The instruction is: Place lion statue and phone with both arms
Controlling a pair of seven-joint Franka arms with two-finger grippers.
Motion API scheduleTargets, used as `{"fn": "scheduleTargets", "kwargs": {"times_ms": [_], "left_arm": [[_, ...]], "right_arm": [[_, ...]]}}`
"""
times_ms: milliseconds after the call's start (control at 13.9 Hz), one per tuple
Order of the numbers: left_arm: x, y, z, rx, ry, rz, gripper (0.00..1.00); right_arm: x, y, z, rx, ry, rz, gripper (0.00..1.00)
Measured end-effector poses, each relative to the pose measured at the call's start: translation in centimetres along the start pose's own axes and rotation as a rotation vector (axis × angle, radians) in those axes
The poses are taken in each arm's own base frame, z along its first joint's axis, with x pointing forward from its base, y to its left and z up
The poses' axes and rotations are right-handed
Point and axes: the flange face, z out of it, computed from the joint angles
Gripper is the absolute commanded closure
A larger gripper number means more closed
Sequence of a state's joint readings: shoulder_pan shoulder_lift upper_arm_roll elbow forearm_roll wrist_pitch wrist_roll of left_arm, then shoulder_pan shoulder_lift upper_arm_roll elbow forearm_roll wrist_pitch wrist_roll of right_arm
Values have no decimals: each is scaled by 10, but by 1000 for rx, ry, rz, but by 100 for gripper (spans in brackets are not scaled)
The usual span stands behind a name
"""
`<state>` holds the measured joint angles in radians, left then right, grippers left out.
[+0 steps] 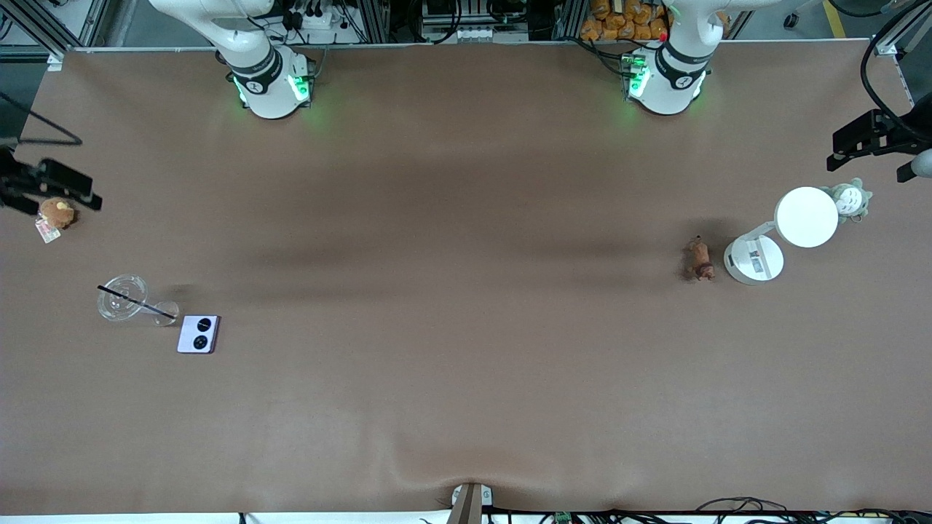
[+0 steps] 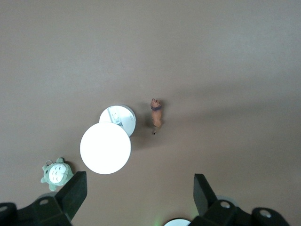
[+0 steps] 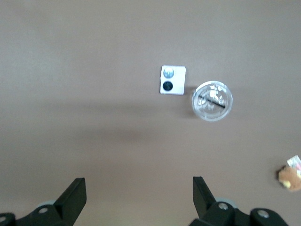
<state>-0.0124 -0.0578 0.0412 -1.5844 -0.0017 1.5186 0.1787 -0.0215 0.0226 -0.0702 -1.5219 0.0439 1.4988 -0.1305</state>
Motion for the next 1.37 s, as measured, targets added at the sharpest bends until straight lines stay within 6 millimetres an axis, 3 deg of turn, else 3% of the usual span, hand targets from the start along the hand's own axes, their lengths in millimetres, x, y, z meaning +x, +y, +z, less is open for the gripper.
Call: {"fn": "scheduleTargets", "kwargs": {"times_ms": [216,433,1371], "left_arm": [[0,1,0,1,1,-177,0],[1,7,-1,1,1,-221,0],[4,5,5,1,-9,-226,0]], "right_arm": [[-18,-2,-7,3,-1,9,0],[-28,-2,-11,2,-5,14,0],[-29,-5,-12,-12,-4,13,0]]}}
